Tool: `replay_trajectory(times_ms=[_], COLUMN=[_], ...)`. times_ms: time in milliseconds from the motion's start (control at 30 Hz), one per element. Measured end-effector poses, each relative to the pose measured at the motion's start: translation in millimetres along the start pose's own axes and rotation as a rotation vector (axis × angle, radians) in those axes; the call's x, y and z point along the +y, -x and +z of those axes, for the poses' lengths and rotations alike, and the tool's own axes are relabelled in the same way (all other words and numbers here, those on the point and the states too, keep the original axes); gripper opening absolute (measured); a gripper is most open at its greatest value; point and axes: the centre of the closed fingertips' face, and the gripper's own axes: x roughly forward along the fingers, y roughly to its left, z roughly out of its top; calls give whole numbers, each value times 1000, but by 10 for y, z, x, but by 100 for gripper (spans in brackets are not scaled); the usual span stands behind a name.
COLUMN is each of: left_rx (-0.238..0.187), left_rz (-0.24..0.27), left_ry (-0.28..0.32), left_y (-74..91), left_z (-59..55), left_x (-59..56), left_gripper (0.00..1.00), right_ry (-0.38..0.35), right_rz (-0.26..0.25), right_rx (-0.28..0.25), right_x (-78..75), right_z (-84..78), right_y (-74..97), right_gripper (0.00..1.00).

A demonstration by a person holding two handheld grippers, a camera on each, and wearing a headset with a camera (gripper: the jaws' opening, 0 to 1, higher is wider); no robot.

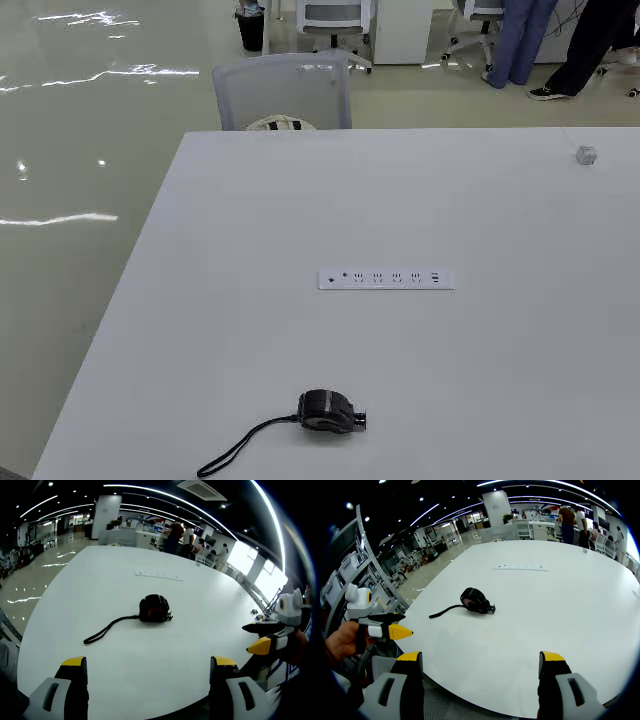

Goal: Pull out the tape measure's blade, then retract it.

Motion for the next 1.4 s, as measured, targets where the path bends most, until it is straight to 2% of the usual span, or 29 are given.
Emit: replay_trajectory(times_ms=[1000,1400], left_rx=[13,15], left_rz=[-2,-4], left_ry=[-6,-14], left_y=[-34,-46], left_z=[-11,-12], left_x=[-2,43], left_gripper=[99,99], right_ry=[13,42], right_rz=[7,15], right_rx=[19,27], right_x=[26,71], right_z=[-22,-16], right_y=[-33,-59], right_gripper=[98,96])
